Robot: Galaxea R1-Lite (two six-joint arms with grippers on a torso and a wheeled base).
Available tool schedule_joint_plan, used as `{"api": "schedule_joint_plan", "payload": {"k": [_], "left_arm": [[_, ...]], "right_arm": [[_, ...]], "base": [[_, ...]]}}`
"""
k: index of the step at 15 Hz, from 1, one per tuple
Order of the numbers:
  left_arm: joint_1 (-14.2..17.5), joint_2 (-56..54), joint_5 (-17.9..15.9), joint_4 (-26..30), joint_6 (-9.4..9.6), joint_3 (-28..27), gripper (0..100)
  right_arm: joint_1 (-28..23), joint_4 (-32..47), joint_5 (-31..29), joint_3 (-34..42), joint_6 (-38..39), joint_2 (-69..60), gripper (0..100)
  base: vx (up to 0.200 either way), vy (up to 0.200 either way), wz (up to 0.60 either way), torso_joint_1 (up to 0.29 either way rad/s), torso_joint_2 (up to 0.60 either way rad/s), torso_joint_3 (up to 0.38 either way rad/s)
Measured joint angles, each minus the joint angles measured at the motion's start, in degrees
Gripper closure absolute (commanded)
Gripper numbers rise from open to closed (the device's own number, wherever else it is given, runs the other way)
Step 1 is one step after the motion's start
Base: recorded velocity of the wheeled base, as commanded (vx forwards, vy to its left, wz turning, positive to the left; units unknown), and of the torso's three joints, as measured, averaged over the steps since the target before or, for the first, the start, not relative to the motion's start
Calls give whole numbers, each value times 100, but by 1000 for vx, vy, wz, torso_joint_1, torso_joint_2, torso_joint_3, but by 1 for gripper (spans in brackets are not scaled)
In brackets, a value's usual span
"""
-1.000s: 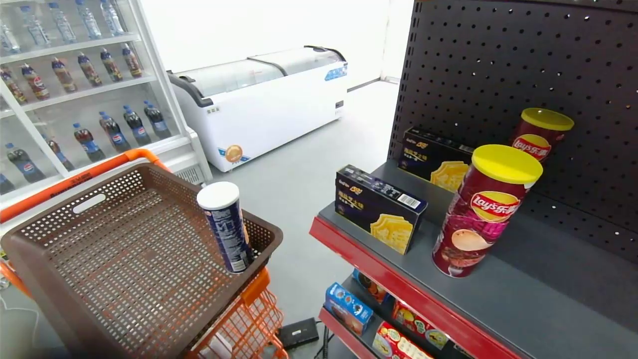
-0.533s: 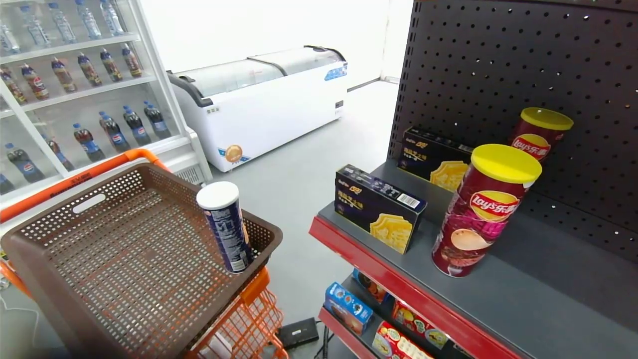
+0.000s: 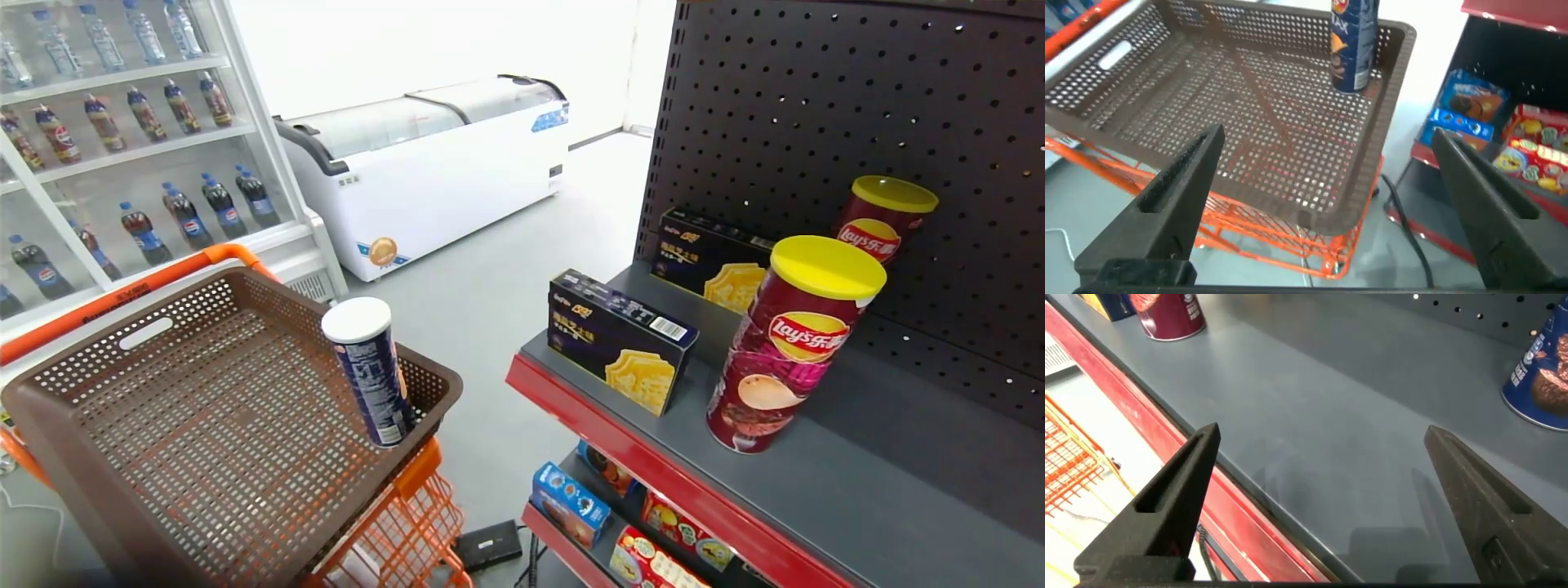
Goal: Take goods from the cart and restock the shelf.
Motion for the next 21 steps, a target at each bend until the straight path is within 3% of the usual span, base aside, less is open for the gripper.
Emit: {"api": "schedule_joint_plan", "payload": {"k": [6,8,12,17,21], "left_arm": [[-592,1822,-44,-656,17,-160,0],[-761,2536,-61,-1137,2,-289,0],[-1011,3923,-59,-2632,-5,-323,0],[-1001,5466,-33,-4848,6,37,0],[-951,6778,304,-6622,9,223,0]], "right_arm": [[0,0,0,0,-2,0,0],[0,0,2,0,0,0,0],[0,0,2,0,-2,0,0],[2,-2,0,0,0,0,0],[0,0,2,0,0,0,0]], "base": [[0,0,0,0,0,0],[0,0,0,0,0,0],[0,0,0,0,0,0],[0,0,0,0,0,0],[0,0,0,0,0,0]]}}
